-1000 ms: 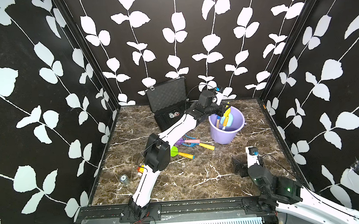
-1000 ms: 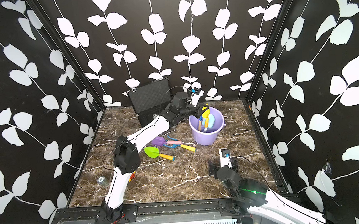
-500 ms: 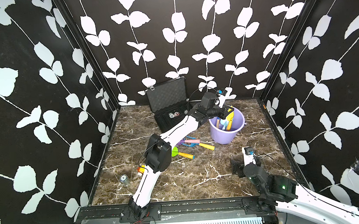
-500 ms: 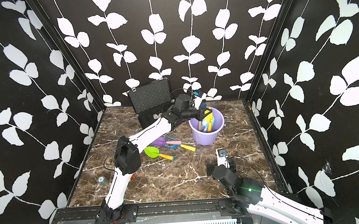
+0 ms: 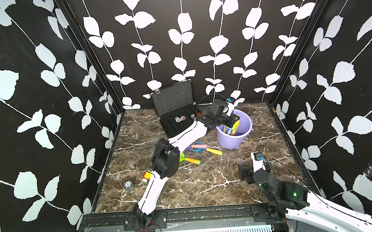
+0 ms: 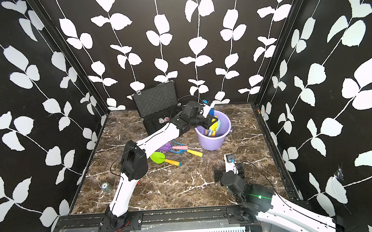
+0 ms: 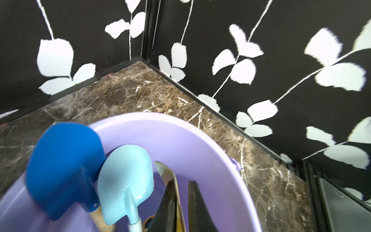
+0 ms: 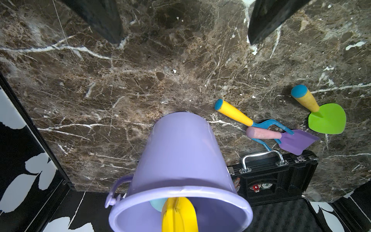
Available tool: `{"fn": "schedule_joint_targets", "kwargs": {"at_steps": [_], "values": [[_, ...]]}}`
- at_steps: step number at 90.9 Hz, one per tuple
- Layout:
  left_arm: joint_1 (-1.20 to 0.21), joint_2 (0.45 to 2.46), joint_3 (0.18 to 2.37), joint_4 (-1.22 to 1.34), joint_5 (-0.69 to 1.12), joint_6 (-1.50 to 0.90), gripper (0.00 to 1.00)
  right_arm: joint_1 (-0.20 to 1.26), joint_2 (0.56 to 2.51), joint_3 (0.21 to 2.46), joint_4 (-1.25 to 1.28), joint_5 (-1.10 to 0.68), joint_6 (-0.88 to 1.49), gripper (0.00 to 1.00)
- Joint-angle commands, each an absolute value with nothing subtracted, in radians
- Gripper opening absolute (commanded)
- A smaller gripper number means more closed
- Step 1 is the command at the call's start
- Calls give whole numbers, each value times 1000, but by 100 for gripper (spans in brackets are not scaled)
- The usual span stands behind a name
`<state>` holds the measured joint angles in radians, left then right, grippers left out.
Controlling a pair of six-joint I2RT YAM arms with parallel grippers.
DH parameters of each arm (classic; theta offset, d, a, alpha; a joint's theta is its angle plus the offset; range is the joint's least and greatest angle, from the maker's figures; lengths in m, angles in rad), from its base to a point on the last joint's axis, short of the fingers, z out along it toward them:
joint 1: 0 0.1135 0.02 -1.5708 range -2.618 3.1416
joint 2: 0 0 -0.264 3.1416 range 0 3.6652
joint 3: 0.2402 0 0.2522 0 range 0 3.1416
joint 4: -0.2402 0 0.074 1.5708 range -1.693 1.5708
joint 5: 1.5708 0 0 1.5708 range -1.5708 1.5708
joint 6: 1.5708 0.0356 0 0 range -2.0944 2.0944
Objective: Organize the gardening tools
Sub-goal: Place the gardening tool in the container.
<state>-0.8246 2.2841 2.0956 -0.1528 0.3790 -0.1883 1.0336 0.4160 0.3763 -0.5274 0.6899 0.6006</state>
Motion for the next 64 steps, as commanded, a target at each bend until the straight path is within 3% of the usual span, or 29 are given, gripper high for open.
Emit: {"fn": "schedule_joint_targets", "kwargs": {"at_steps": [1, 34, 64], "values": [[-826, 2286, 2141, -176, 354, -154, 24, 1032, 410, 389, -501, 693, 603, 99], [-825, 2196, 2178, -246, 328, -127, 51, 1032, 417, 393, -496, 690, 585, 99], [-826, 1950, 1951, -194, 239, -128, 79, 1031, 465, 425, -461, 587, 513, 97]]}}
